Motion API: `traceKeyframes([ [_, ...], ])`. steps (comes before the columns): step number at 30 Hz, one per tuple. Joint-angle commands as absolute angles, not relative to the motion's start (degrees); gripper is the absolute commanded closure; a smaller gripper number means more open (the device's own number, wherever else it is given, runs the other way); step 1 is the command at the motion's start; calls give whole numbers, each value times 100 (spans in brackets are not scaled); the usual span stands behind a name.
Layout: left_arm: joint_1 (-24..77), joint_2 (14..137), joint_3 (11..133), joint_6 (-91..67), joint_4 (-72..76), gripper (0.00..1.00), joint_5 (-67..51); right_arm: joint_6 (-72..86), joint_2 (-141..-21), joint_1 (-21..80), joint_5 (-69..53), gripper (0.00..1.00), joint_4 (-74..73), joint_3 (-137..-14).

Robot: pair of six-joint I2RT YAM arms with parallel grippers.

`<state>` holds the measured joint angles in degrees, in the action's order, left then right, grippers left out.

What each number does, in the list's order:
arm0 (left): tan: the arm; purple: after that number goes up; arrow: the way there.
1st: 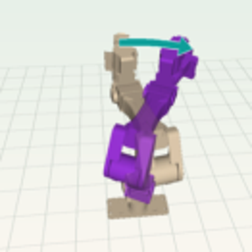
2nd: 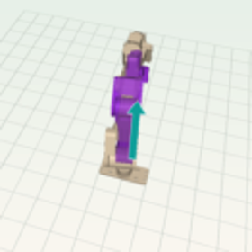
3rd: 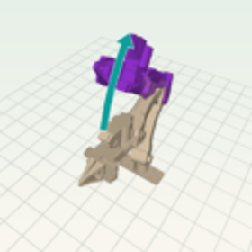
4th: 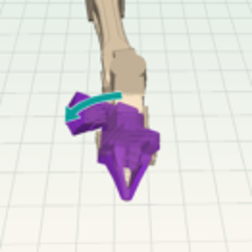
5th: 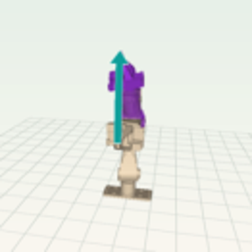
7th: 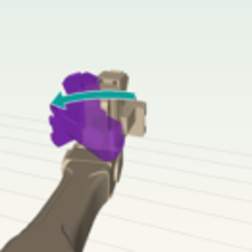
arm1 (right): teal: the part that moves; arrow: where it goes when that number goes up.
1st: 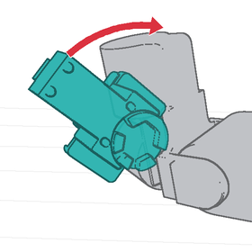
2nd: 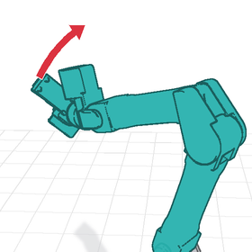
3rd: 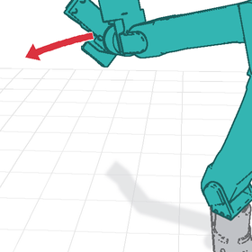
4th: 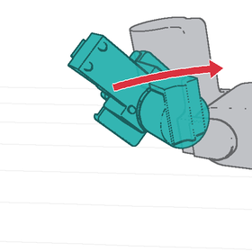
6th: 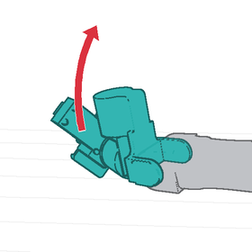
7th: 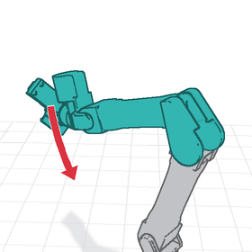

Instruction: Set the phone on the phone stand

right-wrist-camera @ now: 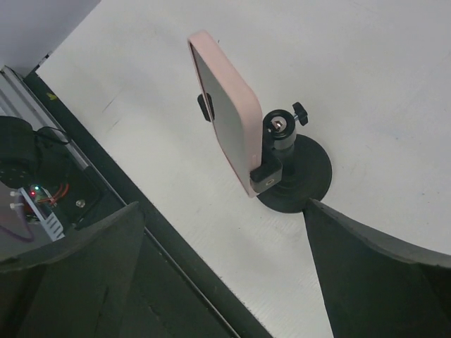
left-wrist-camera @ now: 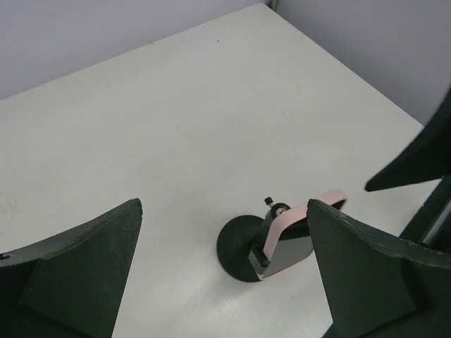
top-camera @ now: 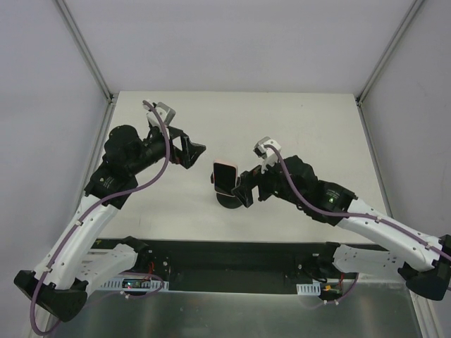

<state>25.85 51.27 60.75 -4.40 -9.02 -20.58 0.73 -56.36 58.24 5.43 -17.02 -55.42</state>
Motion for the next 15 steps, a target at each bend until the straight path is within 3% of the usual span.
traceKeyframes([
  [1, 2409, 5054, 6003, -1054, -694, 1, -1565, 624, -5878, 5941, 1011, 4, -2469, -6265],
  [5, 2391, 5071, 5994, -1063, -694, 1, -1626, 81, -6520, 5915, 476, 0, -2645, -7003],
  [15, 2373, 5089, 5985, -1011, -685, 1, -1696, -500, -7242, 5283, -683, 30, -2584, -7444],
])
